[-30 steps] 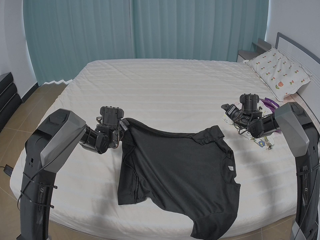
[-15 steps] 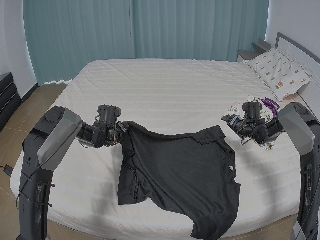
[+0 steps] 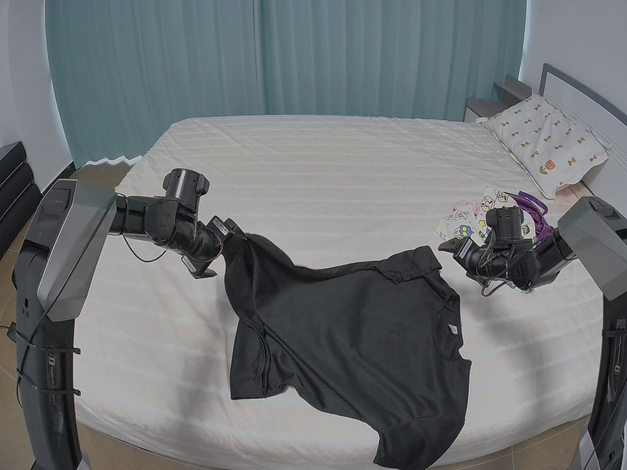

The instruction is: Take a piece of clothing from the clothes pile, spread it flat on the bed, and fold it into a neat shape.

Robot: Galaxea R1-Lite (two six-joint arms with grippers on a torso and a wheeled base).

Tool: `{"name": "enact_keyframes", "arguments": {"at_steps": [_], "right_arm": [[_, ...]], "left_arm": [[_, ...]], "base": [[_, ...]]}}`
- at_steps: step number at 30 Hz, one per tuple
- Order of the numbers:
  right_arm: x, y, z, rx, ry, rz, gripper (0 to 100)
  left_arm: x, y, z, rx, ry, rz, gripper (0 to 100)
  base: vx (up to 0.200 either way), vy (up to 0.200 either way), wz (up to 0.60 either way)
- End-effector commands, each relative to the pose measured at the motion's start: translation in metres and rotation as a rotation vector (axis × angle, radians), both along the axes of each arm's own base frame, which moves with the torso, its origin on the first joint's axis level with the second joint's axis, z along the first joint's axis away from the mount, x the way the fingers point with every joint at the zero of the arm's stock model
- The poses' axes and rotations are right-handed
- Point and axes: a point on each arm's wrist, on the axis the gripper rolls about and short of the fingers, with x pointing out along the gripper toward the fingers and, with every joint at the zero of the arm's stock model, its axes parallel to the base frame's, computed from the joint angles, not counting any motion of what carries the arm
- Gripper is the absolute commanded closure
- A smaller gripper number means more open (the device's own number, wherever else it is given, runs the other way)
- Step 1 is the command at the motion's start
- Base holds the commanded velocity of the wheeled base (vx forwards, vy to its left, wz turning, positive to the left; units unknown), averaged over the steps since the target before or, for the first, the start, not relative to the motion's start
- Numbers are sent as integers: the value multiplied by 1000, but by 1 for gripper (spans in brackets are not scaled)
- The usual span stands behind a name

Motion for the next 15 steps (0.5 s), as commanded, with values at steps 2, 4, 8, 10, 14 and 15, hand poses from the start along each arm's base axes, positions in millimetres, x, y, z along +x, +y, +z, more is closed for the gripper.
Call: {"name": "enact_keyframes", "arguments": {"at_steps": [2,4,8,10,14,15], "right_arm": [[-12,-3,-4,-20,36,20,0],[-14,-4,-7,-15,46,35,0],[-19,-8,-10,-18,66,48,0],[-23,-10,-13,-30,80,55,0],[-34,-16,-17,-22,98,64,0],[-39,-18,-19,-17,103,65,0]], "left_arm": [[5,9,11,-26,46,-39,0],[7,8,11,-26,38,-36,0],[9,11,10,-11,35,-12,0],[6,12,8,-7,55,-5,0],[-8,14,4,7,98,-1,0],[-14,15,5,6,106,-2,0]], "base": [[0,0,0],[0,0,0],[0,0,0],[0,0,0],[0,0,0],[0,0,0]]}}
